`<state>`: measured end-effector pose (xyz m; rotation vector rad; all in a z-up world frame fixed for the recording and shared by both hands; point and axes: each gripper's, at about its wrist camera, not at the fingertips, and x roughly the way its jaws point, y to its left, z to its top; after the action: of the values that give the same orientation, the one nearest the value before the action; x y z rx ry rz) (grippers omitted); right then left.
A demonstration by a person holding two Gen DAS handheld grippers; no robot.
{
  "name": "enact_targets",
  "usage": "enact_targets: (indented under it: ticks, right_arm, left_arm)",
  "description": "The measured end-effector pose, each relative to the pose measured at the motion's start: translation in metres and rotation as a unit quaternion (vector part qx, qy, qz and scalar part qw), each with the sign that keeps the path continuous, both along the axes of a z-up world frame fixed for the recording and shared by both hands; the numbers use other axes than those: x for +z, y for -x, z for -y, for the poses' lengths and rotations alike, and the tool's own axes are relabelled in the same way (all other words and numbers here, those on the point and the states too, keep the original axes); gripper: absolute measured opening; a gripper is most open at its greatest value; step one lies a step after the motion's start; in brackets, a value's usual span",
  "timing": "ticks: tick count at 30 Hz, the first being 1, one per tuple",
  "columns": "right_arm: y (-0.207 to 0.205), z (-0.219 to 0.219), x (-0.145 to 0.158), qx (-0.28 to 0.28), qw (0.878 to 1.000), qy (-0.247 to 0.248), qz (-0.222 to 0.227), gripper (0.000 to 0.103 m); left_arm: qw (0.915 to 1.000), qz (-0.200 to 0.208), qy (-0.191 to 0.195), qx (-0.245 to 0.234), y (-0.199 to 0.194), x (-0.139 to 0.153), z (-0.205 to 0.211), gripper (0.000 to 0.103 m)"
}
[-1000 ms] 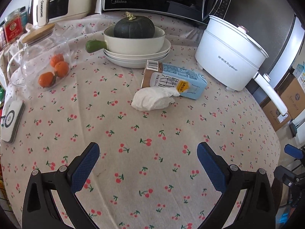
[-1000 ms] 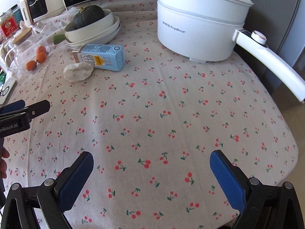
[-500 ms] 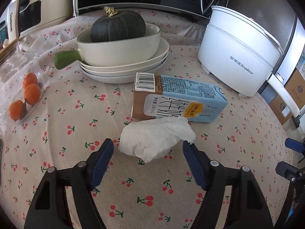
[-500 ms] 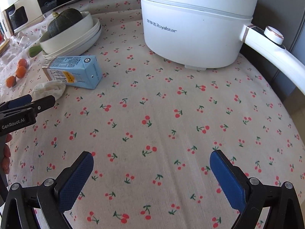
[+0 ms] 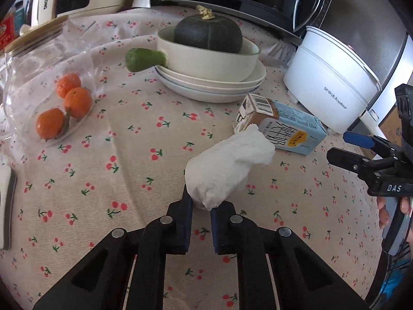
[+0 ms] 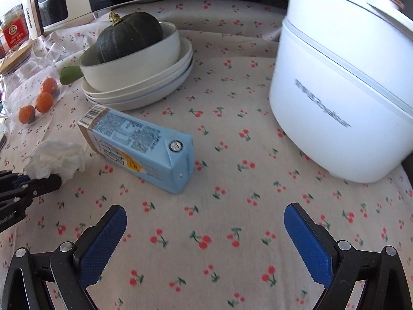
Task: Collect trash
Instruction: 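Grasp the white tissue with the left gripper while the right gripper grasps the blue milk carton, then lift the tissue and milk carton off the table and carry them over the bin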
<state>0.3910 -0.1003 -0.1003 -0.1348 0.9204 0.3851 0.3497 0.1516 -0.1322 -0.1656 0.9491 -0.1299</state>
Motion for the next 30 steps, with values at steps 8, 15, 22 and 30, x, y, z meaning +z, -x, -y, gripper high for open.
enact_targets:
  ticks: [8,15,22,30]
  right_arm:
    - [-0.038,-0.046,-0.021,0.050,0.998,0.044,-0.003,0.099]
    - [-0.041,-0.066,-0.020,0.076,0.996,0.034,-0.006,0.069]
    - [0.001,-0.068,-0.003,0.090,0.996,0.022,-0.016,0.042]
    - [0.074,-0.044,0.031,0.082,0.996,0.021,-0.004,0.041]
  left_arm:
    - [0.9999,-0.006,-0.005,0.012,0.010,-0.006,-0.026,0.013]
    - [0.9997,-0.009,-0.013,0.019,0.012,-0.007,-0.029,0.013]
    - [0.9992,-0.028,-0.002,0.028,0.034,0.004,-0.020,0.012]
    - [0.9986,-0.048,-0.010,0.021,0.080,0.019,0.007,0.012]
